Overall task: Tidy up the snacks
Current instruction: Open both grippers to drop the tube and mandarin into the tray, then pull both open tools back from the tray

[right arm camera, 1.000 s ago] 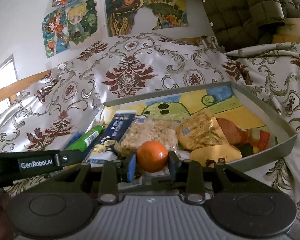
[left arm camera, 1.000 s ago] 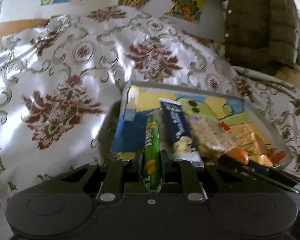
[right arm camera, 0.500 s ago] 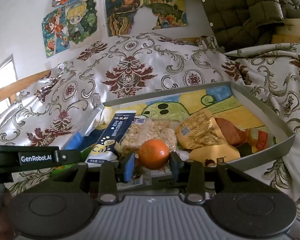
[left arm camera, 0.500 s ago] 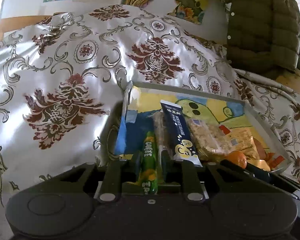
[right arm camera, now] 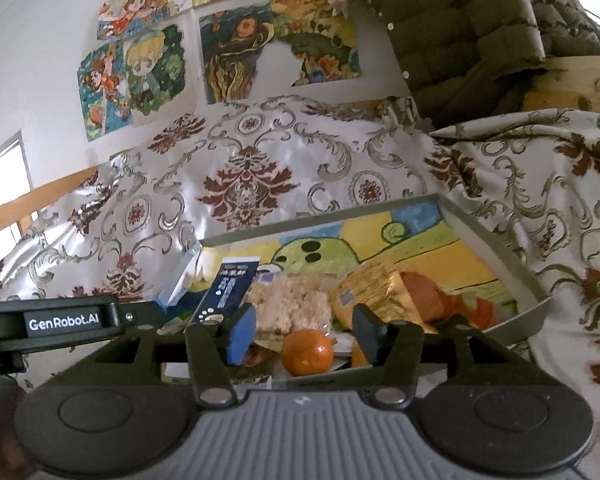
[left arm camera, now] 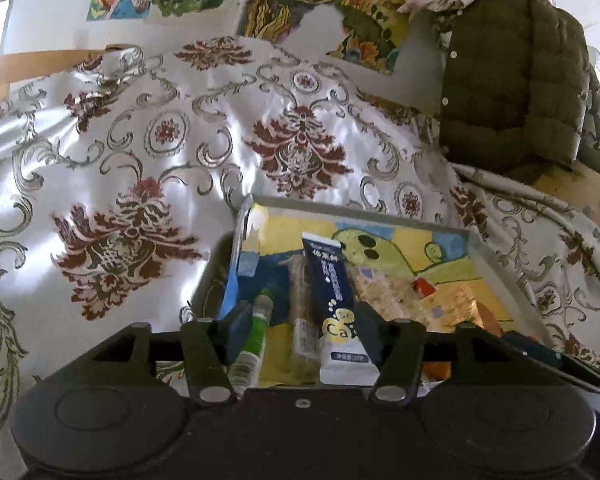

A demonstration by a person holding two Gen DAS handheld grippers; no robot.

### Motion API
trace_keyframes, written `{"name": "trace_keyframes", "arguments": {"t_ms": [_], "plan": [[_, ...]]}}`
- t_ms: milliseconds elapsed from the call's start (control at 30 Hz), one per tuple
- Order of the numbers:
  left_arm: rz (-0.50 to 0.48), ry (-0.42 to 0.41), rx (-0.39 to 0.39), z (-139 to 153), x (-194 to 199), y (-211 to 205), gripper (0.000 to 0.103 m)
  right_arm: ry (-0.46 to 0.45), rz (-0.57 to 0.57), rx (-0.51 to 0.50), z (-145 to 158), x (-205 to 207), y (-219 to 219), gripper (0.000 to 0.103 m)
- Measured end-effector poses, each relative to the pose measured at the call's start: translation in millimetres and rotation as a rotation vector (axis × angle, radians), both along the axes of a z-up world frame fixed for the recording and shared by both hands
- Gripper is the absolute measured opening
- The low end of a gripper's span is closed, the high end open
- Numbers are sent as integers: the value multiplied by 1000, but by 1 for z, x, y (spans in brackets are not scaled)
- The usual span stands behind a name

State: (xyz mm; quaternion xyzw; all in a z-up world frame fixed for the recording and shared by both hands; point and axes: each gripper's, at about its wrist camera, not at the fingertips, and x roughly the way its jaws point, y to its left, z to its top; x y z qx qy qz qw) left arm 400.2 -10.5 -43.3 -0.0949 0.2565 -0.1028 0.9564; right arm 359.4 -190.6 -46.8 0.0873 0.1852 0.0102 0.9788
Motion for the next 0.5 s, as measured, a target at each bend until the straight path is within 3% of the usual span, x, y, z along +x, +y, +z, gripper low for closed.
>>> {"name": "trace_keyframes", "arguments": {"t_ms": [200,267,500], "plan": [[35,-49,-19,18,-18,6,86,-36,-14,-1,23,-17,-11,78],[55,-71,-28,25,-28,8,98,-49,-18,-3,31,-25,-15,83],[96,-85,-14,39,-67,15,102,-76,-17,-10,52,-59,-24,97]]}}
